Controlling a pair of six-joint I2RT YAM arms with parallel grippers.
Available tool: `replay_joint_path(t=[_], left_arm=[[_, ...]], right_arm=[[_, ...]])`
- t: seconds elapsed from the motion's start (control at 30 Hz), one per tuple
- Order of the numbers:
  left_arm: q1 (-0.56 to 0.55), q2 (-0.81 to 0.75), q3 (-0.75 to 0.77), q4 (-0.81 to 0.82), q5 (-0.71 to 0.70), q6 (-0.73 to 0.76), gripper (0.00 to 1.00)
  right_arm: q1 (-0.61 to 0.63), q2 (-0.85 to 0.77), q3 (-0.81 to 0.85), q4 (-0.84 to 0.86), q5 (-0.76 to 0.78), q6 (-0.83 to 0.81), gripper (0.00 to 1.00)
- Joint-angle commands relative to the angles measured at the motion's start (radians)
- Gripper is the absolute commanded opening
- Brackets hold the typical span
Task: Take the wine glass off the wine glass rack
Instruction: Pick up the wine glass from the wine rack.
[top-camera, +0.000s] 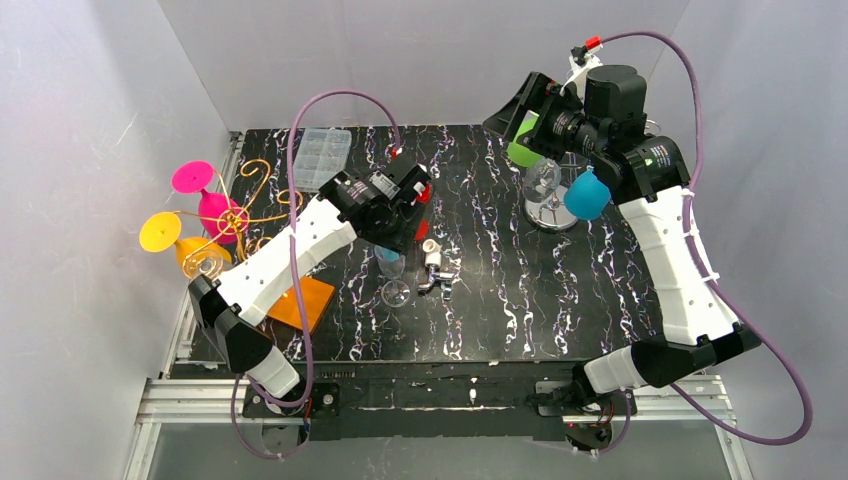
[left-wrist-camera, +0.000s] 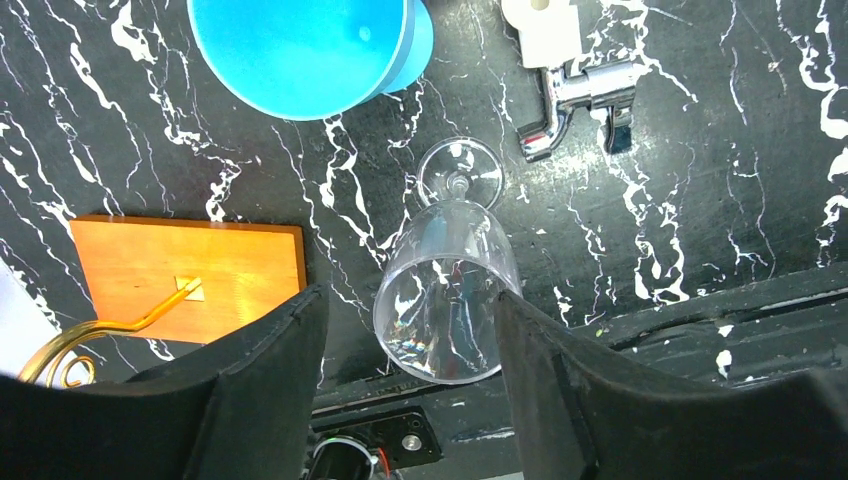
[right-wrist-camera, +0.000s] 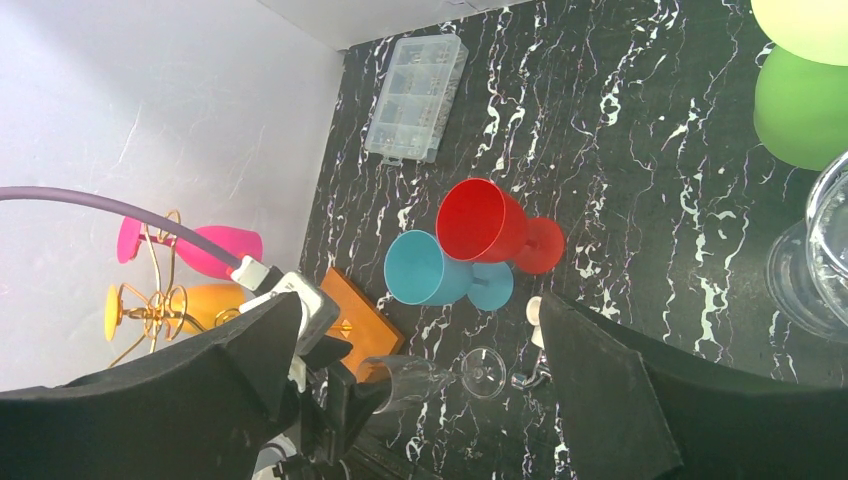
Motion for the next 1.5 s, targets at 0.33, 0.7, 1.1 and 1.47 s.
replay_joint_path(t=[0.33, 0.7, 1.1, 1.47], left_arm=[[0.003, -0.087, 0.183, -0.067, 0.079, 0.020, 0.76], [0.003, -0.134, 0.406, -0.108, 0.059, 0.000, 0.91], [0.025, -0.216, 0.617, -0.229, -0.303, 0.015, 0.98], [0.445, -0.235, 0.585, -0.269, -0.274, 0.052, 0.98]], right_arm=[[0.007, -0.023, 0.010, 0.041, -0.009, -0.008, 0.98], [0.056, 0.039, 0.079, -0.026, 0.017, -0.049, 0.98], [0.163, 0.097, 0.104, -0.056, 0.085, -0.092, 0.98], [0.227, 0.114, 0.046, -0.044, 0.045, -0.101, 0.98]])
